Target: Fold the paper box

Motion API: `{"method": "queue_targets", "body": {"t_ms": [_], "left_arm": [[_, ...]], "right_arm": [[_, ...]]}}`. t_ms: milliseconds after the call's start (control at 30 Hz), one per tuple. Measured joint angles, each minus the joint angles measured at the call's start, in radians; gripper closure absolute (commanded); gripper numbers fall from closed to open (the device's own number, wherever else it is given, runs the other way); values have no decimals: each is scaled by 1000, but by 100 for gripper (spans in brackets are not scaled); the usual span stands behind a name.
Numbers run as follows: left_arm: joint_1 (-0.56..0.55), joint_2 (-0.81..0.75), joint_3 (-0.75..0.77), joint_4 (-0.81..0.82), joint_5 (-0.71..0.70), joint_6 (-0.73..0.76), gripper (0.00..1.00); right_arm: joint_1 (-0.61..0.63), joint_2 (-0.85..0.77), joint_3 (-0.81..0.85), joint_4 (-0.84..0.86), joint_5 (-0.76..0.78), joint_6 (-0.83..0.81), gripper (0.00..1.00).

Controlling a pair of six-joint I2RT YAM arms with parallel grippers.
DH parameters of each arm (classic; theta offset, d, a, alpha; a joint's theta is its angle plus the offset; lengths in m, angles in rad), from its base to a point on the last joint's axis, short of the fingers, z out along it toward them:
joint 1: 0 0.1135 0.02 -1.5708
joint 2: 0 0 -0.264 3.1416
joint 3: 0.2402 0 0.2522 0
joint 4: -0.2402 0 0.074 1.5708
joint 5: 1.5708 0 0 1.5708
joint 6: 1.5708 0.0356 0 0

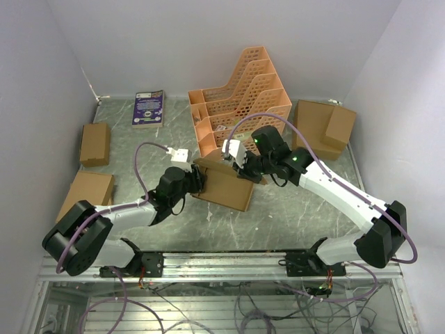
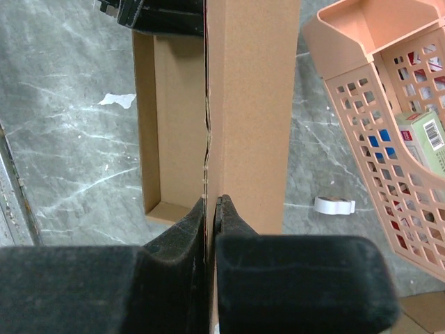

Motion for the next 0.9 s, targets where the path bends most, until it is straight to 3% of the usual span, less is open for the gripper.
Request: {"method": "queue_targets", "body": {"t_ms": [167,567,900], "left_arm": [[37,-2,-40,48,42,-51,65],[119,-6,-71,148,190,-132,43],[212,10,-110,268,364,-211,35]], "right_arm": [[2,0,-1,8,2,0,100],[5,-1,-10,26,11,-3,100],[5,-1,-18,40,39,-2,100]]}}
